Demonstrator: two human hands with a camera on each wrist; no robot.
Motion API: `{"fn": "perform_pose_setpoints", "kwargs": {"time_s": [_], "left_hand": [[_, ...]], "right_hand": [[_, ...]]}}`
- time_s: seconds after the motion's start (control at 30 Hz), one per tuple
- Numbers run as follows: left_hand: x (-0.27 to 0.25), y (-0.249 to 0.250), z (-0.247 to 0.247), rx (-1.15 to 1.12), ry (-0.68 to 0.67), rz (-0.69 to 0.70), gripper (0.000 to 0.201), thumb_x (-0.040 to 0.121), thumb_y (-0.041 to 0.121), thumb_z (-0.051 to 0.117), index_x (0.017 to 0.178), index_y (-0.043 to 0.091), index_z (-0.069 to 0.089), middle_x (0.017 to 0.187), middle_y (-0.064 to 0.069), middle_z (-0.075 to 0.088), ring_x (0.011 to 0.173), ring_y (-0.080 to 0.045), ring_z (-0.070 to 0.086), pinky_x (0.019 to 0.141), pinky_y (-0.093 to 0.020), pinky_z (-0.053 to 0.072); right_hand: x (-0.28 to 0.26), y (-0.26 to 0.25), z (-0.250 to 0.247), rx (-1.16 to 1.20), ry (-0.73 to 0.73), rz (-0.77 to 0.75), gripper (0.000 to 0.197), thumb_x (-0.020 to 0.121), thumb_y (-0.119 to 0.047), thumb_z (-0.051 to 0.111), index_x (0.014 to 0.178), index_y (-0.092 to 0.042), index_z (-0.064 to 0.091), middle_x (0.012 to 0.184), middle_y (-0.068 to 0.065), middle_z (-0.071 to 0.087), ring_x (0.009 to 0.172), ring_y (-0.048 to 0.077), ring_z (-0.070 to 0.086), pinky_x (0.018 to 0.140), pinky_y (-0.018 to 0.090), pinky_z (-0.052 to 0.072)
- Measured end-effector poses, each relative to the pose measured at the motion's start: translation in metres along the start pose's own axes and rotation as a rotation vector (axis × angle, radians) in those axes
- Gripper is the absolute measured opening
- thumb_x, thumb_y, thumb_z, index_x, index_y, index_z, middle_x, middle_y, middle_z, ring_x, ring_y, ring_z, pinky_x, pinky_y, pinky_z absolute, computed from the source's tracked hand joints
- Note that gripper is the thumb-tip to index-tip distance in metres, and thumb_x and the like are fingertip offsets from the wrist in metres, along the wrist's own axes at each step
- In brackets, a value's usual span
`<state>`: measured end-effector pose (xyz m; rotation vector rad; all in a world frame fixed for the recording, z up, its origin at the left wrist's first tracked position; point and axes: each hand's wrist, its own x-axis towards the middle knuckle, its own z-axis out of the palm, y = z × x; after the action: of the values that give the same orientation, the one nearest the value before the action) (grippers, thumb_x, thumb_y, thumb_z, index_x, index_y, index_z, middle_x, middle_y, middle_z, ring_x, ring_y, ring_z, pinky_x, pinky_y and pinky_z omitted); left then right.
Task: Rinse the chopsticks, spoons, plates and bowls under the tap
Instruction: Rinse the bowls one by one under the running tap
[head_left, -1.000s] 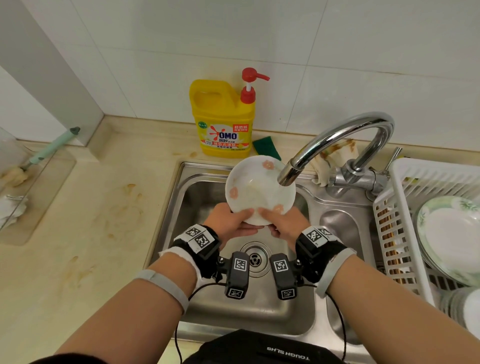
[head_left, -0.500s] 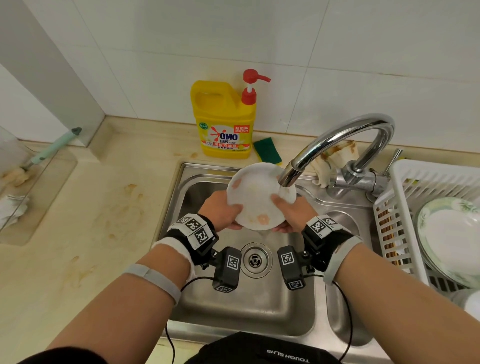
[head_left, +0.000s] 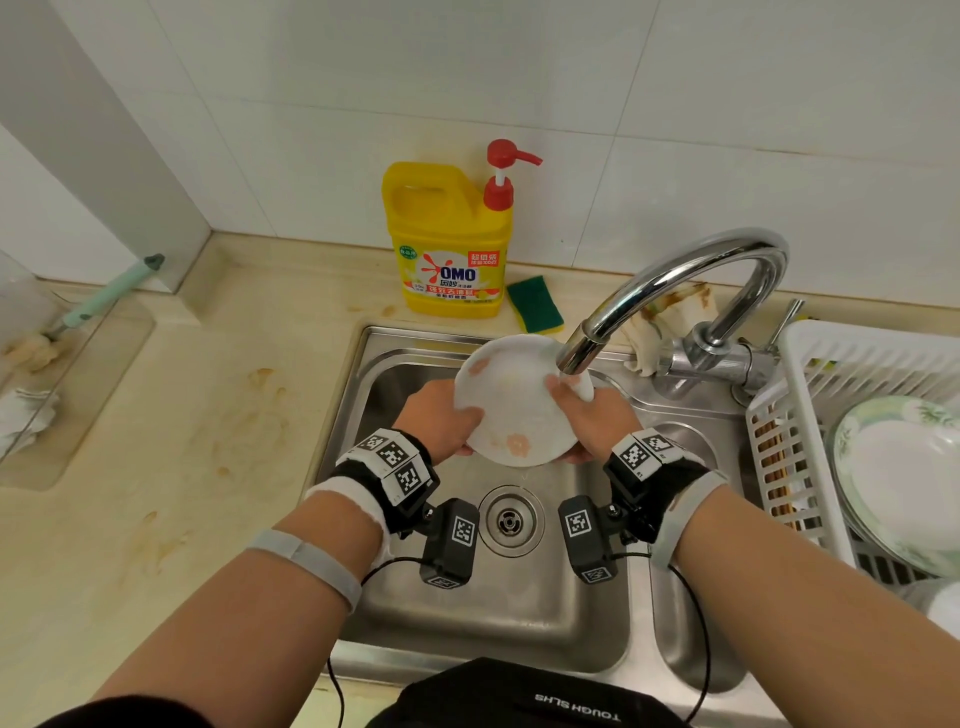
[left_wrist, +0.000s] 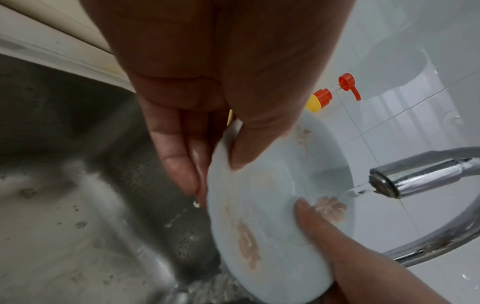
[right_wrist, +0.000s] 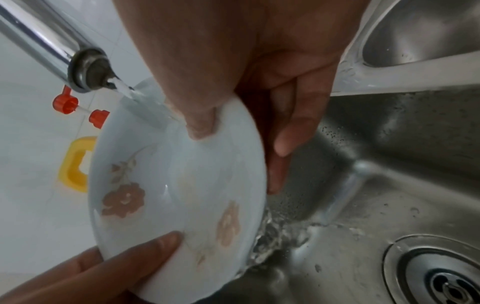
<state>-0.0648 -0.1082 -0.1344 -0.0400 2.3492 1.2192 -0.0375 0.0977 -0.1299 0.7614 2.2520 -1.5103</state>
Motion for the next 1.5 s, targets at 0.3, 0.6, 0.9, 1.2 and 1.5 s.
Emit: {"fn": "perform_pose_setpoints", "kwargs": {"time_s": [0.3, 0.6, 0.9, 1.2, 1.5], "left_hand": [[-0.007, -0.005, 0.02, -0.441, -0.061, -0.16, 0.031, 0.092, 0.013, 0.072, 0.119, -0.002, 0.064, 0.102, -0.02, 0.074, 0.083, -0.025, 0.074, 0.079, -0.041, 0.064], [-0.01, -0.002, 0.019, -0.523, -0.111, -0.174, 0.035, 0.095, 0.001, 0.06, 0.129, -0.006, 0.054, 0.109, -0.023, 0.069, 0.086, -0.037, 0.076, 0.076, -0.046, 0.064], [-0.004, 0.003, 0.007, -0.127, -0.061, -0.048, 0.024, 0.097, 0.012, 0.057, 0.119, 0.005, 0.06, 0.106, -0.016, 0.071, 0.078, -0.028, 0.077, 0.075, -0.045, 0.064], [-0.004, 0.0, 0.003, -0.039, -0.048, -0.031, 0.033, 0.098, 0.015, 0.054, 0.128, 0.003, 0.059, 0.107, -0.012, 0.069, 0.078, -0.024, 0.076, 0.061, -0.027, 0.061], [-0.003, -0.007, 0.006, -0.09, 0.036, -0.023, 0.014, 0.092, 0.019, 0.066, 0.104, 0.012, 0.066, 0.095, -0.01, 0.071, 0.078, -0.022, 0.071, 0.071, -0.039, 0.064]], "right_hand": [[0.004, 0.022, 0.013, 0.168, -0.11, -0.052, 0.01, 0.098, -0.026, 0.066, 0.102, -0.017, 0.065, 0.09, 0.012, 0.074, 0.061, 0.021, 0.069, 0.053, 0.029, 0.05], [0.012, 0.022, 0.006, 0.118, -0.102, 0.049, 0.033, 0.092, -0.038, 0.073, 0.094, -0.005, 0.068, 0.06, 0.004, 0.071, 0.05, 0.014, 0.066, 0.047, 0.025, 0.051], [0.017, 0.009, -0.001, -0.091, -0.03, 0.026, 0.061, 0.09, -0.068, 0.058, 0.096, -0.008, 0.065, 0.073, 0.014, 0.075, 0.048, 0.023, 0.068, 0.042, 0.025, 0.049], [0.014, 0.008, 0.001, -0.044, -0.162, 0.068, 0.023, 0.09, -0.034, 0.076, 0.09, -0.017, 0.061, 0.089, 0.008, 0.069, 0.07, 0.02, 0.067, 0.063, 0.034, 0.061], [0.003, -0.001, -0.002, -0.05, -0.105, 0.036, 0.041, 0.097, -0.052, 0.06, 0.096, -0.01, 0.063, 0.084, 0.017, 0.073, 0.072, 0.036, 0.075, 0.061, 0.043, 0.062]]}}
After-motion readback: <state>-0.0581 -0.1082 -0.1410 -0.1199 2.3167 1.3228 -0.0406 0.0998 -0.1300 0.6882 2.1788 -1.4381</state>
